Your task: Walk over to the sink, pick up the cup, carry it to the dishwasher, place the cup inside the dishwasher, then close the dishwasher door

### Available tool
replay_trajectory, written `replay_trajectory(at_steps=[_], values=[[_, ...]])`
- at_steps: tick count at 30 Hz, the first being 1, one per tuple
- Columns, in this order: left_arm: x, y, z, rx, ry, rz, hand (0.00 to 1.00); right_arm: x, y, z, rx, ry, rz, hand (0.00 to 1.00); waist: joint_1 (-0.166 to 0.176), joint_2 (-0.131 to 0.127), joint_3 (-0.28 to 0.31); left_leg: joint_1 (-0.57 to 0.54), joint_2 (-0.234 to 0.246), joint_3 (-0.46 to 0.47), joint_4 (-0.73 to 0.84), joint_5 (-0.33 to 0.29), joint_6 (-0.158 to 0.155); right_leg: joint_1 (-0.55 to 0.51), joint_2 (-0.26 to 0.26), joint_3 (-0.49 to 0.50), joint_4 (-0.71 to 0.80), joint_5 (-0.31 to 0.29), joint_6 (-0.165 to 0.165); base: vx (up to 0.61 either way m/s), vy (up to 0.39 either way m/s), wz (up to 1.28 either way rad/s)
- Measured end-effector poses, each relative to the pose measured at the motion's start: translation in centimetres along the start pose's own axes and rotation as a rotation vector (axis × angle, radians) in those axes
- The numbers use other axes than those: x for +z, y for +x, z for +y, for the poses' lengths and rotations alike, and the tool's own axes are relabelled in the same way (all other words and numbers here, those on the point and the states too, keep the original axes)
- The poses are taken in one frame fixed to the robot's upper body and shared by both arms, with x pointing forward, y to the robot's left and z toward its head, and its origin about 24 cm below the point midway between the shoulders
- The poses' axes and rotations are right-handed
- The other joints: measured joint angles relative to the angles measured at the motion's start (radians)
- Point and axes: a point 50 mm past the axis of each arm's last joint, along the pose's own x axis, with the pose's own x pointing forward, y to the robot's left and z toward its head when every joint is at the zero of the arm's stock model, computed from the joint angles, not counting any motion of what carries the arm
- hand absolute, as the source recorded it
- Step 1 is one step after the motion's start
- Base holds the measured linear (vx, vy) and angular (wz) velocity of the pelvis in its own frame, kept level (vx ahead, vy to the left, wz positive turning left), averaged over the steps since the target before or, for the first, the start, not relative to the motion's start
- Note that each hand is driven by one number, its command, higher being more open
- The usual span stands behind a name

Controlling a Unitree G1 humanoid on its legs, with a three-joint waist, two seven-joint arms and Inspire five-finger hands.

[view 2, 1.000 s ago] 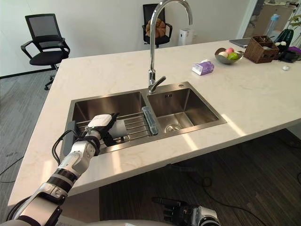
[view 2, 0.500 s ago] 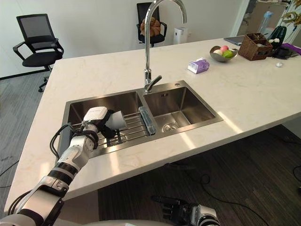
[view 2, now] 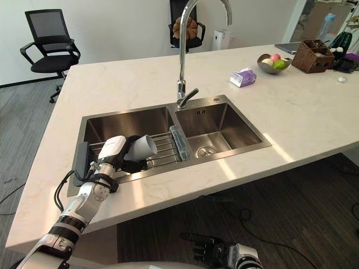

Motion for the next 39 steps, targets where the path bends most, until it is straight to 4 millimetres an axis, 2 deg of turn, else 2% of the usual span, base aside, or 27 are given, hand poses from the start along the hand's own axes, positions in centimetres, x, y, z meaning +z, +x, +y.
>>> replay_trajectory(at_steps=[5,8,14,15,18,27,30,33,35,36,37,38,39], values=[[1.2,-1.5,-0.3,0.021,-0.385,-0.027,0.0,-0.5,-0.1,-0.5,-0.009,0.01,0.007,1.0,0.044,0.0,0.0,0.0,0.0,-0.023,-0.001,0.0,0.0,0.002,0.0,-0.022,0.02,-0.012,-0.005,0.0,-0.036,0.13],[0.6,-2.1,-0.6,0.036,-0.559,0.008,0.0,-0.5,-0.1,-0.5,-0.009,0.012,0.004,1.0,0.048,0.0,0.0,0.001,0.0,-0.033,-0.001,0.0,0.0,0.002,-0.003,-0.029,0.036,-0.022,-0.008,-0.02,-0.027,0.09],[0.4,-3.6,-0.3,0.108,-0.747,0.009,0.0,-0.8,-0.2,-0.7,-0.011,0.035,-0.006,1.0,0.064,-0.001,0.0,0.001,-0.003,-0.044,-0.004,0.002,0.002,0.001,-0.006,-0.04,0.046,-0.033,-0.006,-0.01,-0.025,0.06],[0.6,-3.7,-0.1,0.141,-0.819,-0.008,0.0,-0.9,-0.3,-0.9,-0.014,0.056,-0.008,1.0,0.077,-0.002,0.0,0.001,-0.004,-0.048,-0.007,0.003,0.002,0.002,-0.006,-0.046,0.046,-0.034,-0.006,0.0,-0.024,0.1],[0.2,-4.8,1.3,0.243,-0.906,-0.033,0.0,-1.0,-0.3,-1.0,-0.023,0.07,-0.012,1.0,0.081,-0.003,0.0,0.001,-0.005,-0.055,-0.021,0.011,0.003,0.0,-0.006,-0.055,0.046,-0.034,-0.006,0.01,-0.024,0.08],[0.1,-7.2,4.1,0.413,-0.921,-0.141,0.0,-1.6,-0.3,-1.3,-0.042,0.096,-0.01,1.0,0.125,-0.007,0.0,0.001,-0.009,-0.076,-0.025,0.012,0.005,0.01,-0.008,-0.08,0.046,-0.036,-0.01,0.0,-0.021,0.08],[0.0,-8.7,5.0,0.493,-0.931,-0.148,0.0,-1.9,-0.2,-1.5,-0.035,0.076,-0.023,1.0,0.138,-0.009,0.0,-0.013,-0.012,-0.1,-0.014,0.012,0.005,0.016,-0.011,-0.088,0.046,-0.037,-0.011,-0.01,-0.029,0.25],[1.3,-9.8,5.8,0.554,-0.938,-0.198,0.0,-1.7,-0.1,-1.2,-0.017,-0.001,-0.026,1.0,0.161,-0.016,0.025,-0.076,-0.017,-0.186,0.04,0.01,0.006,0.02,-0.016,-0.162,0.064,-0.037,-0.011,-0.03,-0.051,0.89],[2.6,-10.4,6.8,0.581,-0.921,-0.272,0.0,-0.8,-0.3,-1.1,-0.006,-0.048,-0.032,1.0,0.18,-0.012,0.076,-0.164,-0.029,-0.305,0.131,0.01,0.006,0.023,-0.02,-0.258,0.084,-0.05,-0.026,-0.08,-0.055,1.56],[2.8,-10.6,7.0,0.591,-0.921,-0.287,0.0,-0.8,-0.3,-1.2,-0.009,-0.05,-0.032,1.0,0.189,-0.008,0.086,-0.187,-0.035,-0.334,0.149,0.01,0.006,0.019,-0.021,-0.282,0.087,-0.056,-0.026,-0.1,-0.042,1.45],[2.8,-10.9,7.2,0.619,-0.921,-0.301,0.0,-0.7,-0.5,-1.6,-0.02,-0.055,-0.028,1.0,0.216,0.003,0.095,-0.229,-0.046,-0.369,0.178,0.015,-0.001,0.012,-0.017,-0.321,0.099,-0.069,-0.027,-0.09,-0.039,1.01],[2.7,-11.2,7.3,0.636,-0.922,-0.298,0.0,-0.5,-0.6,-1.8,-0.026,-0.057,-0.027,1.0,0.222,0.01,0.099,-0.248,-0.051,-0.382,0.192,0.02,-0.008,0.009,-0.017,-0.341,0.11,-0.075,-0.027,-0.16,-0.026,1.32],[2.6,-11.4,7.4,0.661,-0.924,-0.29,0.0,-0.4,-0.7,-2.2,-0.037,-0.053,-0.022,1.0,0.223,0.012,0.101,-0.273,-0.064,-0.379,0.156,0.053,-0.041,0.001,-0.034,-0.393,0.116,-0.083,-0.033,-0.17,0.012,1.47]])
